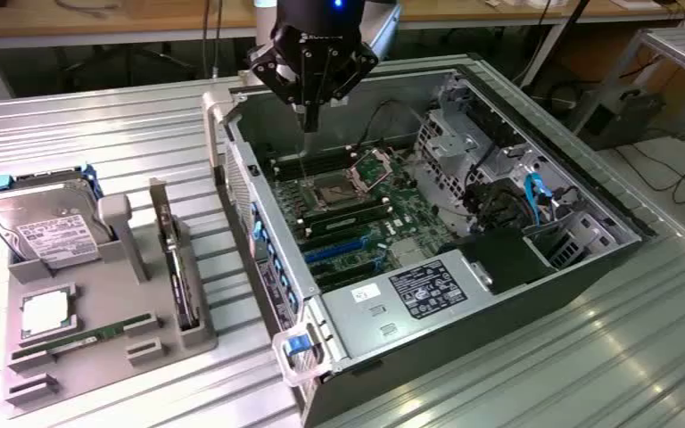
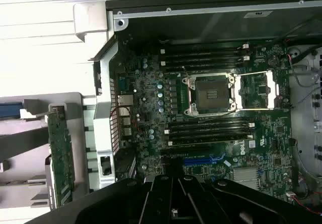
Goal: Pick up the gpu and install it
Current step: 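Reach for the gpu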
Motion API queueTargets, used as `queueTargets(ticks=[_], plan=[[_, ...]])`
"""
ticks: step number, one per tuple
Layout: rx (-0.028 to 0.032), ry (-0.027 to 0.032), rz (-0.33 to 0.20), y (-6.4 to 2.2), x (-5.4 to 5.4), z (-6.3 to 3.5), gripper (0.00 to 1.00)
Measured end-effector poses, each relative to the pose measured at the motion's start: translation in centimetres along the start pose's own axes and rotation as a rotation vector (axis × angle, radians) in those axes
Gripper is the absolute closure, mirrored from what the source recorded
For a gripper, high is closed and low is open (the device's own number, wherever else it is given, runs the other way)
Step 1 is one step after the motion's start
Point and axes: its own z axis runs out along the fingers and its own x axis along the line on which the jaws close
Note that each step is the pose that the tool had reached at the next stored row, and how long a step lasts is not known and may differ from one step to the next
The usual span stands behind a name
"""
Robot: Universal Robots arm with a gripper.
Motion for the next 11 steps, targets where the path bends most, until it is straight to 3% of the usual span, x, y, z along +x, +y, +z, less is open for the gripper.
queueTargets(ticks=[8,11], plan=[[0.0001,0.0001,0.0,-0.01,0.1,-0.01,0.89],[0.0,0.0,0.0,-0.16,1.2,-0.03,0.89]])
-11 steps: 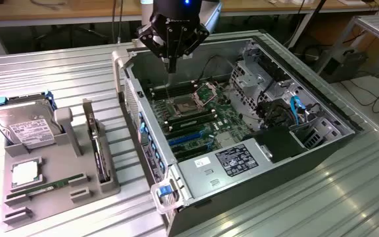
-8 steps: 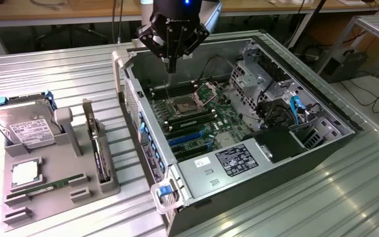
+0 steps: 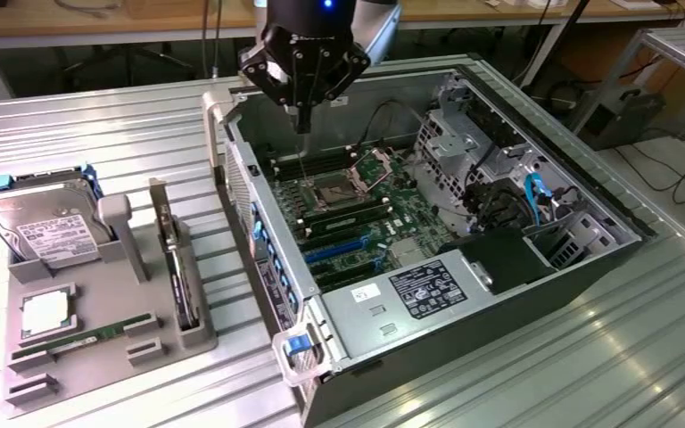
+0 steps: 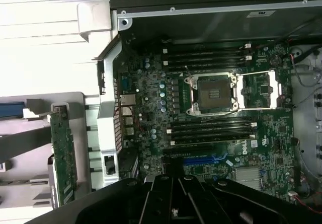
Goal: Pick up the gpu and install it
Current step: 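Reach for the gpu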
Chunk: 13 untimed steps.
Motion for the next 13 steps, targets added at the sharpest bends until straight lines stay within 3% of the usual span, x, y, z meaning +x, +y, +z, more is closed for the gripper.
queueTargets(ticks=[4,12,13], plan=[[0.0,0.0,0.0,-0.55,3.4,0.0,0.89],[-0.0001,-0.0001,0.0,-1.5,7.4,0.2,0.89],[0.0,0.0,0.0,-1.83,8.5,0.27,0.89]])
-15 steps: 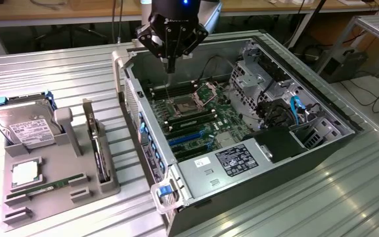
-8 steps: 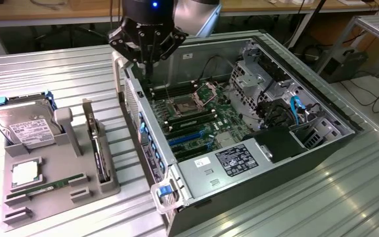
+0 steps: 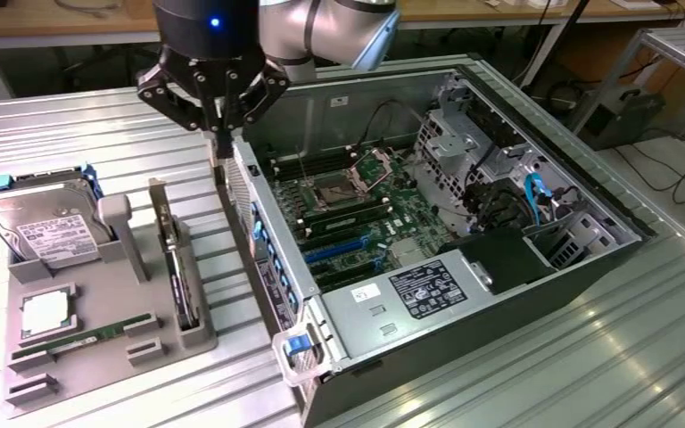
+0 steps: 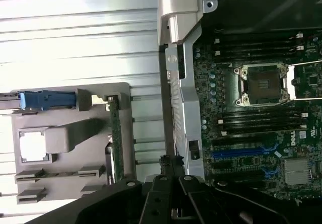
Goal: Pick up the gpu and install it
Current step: 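Reach for the gpu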
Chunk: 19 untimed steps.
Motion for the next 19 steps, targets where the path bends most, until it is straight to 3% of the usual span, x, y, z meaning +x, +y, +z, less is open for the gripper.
queueTargets(ticks=[3,6,19], plan=[[0.0,-0.0001,0.0,-0.71,1.9,0.24,0.89],[0.0002,0.0001,0.0,-1.17,3.0,0.44,0.89],[0.0092,0.0006,0.0,-2.74,6.8,1.76,0.89]])
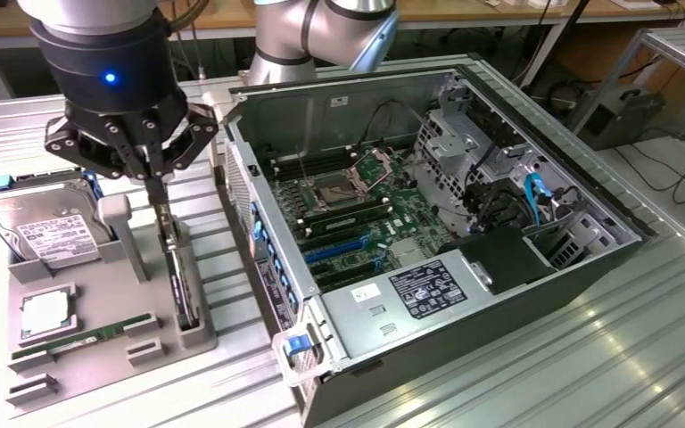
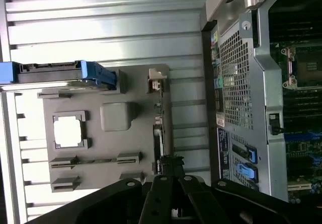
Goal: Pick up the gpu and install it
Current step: 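Reach for the gpu, then pick up the gpu and move the gpu toward the slot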
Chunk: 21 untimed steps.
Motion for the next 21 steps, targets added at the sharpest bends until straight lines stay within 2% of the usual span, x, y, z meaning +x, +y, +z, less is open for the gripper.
queueTargets(ticks=[3,5,18,19,21], plan=[[0.0047,0.0,0.0,-0.29,1.13,0.39,0.89],[0.0069,0.0005,0.0,-0.3,1.19,0.44,0.89],[0.007,0.0005,0.0,-0.3,1.19,0.43,0.89],[0.007,0.0005,0.0,-0.3,1.2,0.44,0.89],[0.007,0.0005,0.0,-0.3,1.19,0.43,0.76]])
